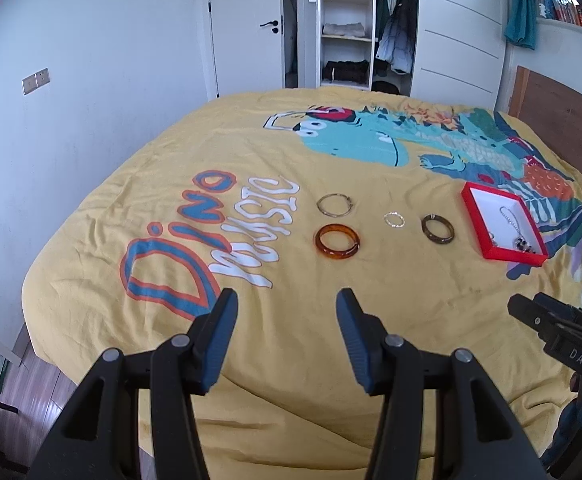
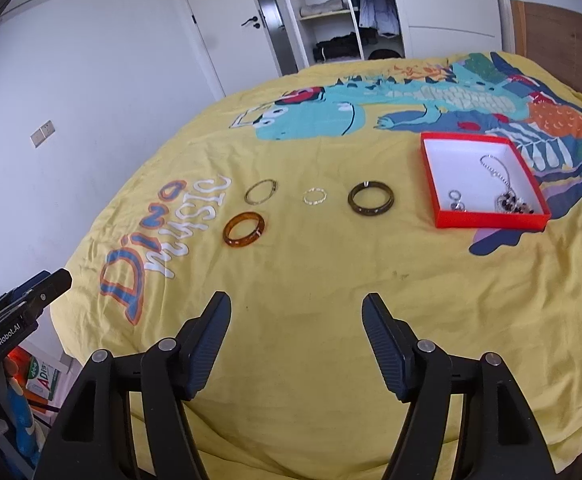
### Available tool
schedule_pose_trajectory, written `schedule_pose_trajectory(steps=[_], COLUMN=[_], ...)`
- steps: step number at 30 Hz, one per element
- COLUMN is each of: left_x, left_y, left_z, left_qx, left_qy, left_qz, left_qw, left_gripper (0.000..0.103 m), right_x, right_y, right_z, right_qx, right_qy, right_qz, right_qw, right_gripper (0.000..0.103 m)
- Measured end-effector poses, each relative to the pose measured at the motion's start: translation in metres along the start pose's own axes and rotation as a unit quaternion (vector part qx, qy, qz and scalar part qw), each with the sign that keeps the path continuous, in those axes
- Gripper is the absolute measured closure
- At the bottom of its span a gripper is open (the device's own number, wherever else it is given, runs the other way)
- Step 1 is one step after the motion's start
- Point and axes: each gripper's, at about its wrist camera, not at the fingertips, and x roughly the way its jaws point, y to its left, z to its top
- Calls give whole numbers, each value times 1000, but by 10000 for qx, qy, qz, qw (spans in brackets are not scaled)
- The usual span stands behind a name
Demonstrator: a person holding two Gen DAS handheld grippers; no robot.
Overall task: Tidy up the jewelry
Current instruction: 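Move both tools back toward the amber and dark brown bangles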
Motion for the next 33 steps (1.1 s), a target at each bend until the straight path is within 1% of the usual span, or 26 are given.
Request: schedule_pose_trajectory(steps=[5, 8, 14, 21, 24, 28, 33], left_x=[18, 29, 49, 76, 94, 119, 152], left_y=[0, -2, -11, -21, -21, -19, -18], left_z=[-2, -3, -8, -13, -16, -9, 16], left_qx=[-87, -186, -137, -42, -61, -120, -188], left_qy=[138, 208, 395, 734, 974, 1167, 1186], left_qz=[-37, -131, -153, -120, -154, -277, -268], left_qw=[9999, 9995, 9990, 9972, 9951, 9927, 9924], left_gripper=[54, 54, 54, 54, 54, 54, 54], right_x=[19, 29, 48, 69, 78, 93, 112], right_y=[-9, -16, -26, -33, -38, -46, -56], right_z=[-4, -5, -7, -6, -3, 5, 24], right_qx=[99, 178, 294, 254, 221, 208, 77], right_qy=[195, 279, 433, 560, 596, 638, 633], right_qz=[18, 18, 36, 69, 66, 21, -64], right_qw=[9998, 9995, 9986, 9981, 9980, 9977, 9979], right_gripper=[36, 36, 36, 36, 36, 36, 36])
